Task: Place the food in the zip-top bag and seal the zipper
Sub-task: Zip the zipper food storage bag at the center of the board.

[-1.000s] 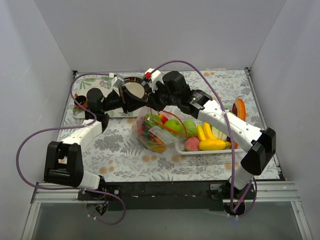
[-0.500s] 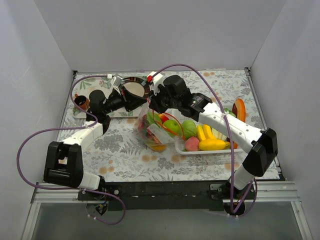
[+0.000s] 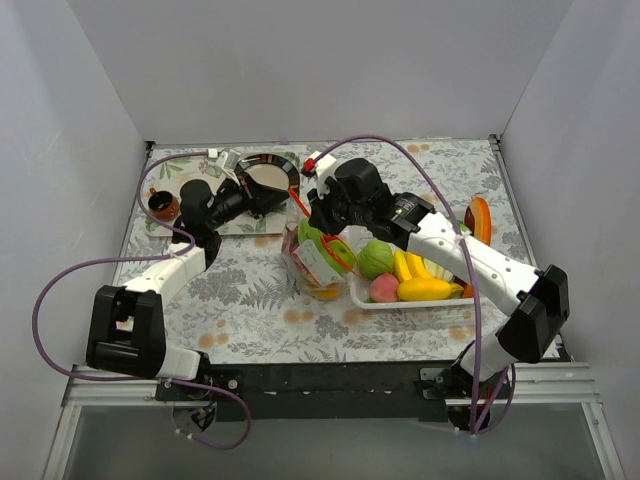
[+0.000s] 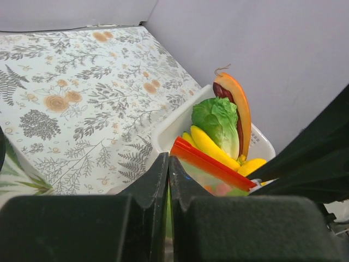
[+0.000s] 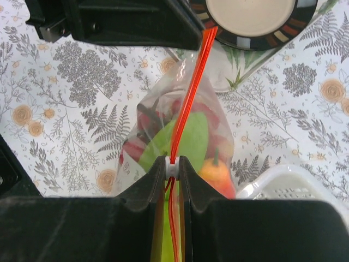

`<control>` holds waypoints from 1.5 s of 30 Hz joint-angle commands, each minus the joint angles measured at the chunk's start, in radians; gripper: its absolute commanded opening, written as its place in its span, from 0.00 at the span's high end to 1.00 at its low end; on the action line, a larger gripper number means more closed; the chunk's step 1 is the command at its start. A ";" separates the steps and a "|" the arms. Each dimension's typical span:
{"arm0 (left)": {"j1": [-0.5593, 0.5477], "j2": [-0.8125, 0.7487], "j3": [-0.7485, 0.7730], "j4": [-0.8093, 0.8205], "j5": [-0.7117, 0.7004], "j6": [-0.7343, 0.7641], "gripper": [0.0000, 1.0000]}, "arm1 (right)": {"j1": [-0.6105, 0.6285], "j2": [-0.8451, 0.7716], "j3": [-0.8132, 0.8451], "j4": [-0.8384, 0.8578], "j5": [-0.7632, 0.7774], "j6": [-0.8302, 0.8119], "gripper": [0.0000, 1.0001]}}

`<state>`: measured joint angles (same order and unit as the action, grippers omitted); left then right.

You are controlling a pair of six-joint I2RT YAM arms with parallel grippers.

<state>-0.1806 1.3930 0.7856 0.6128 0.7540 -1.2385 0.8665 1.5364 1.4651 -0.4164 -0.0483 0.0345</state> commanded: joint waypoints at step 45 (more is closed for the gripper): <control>-0.022 0.057 0.398 -0.637 0.582 0.517 0.42 | 0.054 -0.208 -0.071 -0.200 -0.055 0.031 0.95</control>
<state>-0.1699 1.4338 1.1248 0.0261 1.1683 -0.8303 0.9134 1.3415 1.3415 -0.6353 -0.0826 0.1066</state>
